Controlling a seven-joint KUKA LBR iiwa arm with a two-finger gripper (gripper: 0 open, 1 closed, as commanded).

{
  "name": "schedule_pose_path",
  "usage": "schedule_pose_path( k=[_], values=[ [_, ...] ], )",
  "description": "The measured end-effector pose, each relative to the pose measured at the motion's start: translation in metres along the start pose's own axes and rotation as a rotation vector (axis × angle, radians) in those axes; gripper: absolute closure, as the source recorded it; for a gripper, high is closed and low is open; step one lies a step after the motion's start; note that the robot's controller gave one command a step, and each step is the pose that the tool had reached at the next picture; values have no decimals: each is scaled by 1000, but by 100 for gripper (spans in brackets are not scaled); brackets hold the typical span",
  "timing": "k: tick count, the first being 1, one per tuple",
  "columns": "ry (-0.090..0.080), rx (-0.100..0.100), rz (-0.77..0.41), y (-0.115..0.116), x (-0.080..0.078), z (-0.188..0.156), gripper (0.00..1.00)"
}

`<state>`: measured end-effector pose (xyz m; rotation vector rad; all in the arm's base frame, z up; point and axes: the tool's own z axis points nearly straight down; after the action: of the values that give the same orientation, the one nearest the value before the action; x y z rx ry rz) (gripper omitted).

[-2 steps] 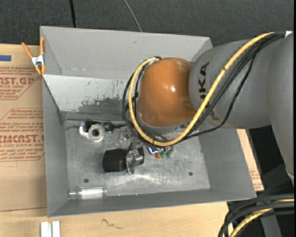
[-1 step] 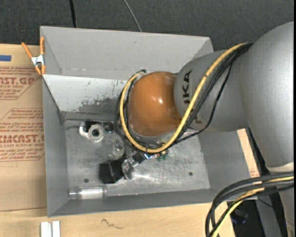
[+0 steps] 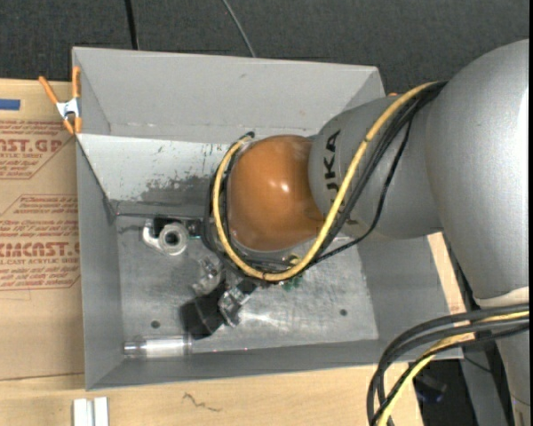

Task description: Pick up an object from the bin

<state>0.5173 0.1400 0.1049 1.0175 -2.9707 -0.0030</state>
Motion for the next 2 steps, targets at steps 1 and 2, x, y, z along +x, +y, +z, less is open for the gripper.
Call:
schedule_pose_path(
  k=[1, 2],
  values=[
    [0, 0, 0, 0, 0, 0, 100],
    [3, 0, -28, 9, 9, -19, 100]
  ],
)
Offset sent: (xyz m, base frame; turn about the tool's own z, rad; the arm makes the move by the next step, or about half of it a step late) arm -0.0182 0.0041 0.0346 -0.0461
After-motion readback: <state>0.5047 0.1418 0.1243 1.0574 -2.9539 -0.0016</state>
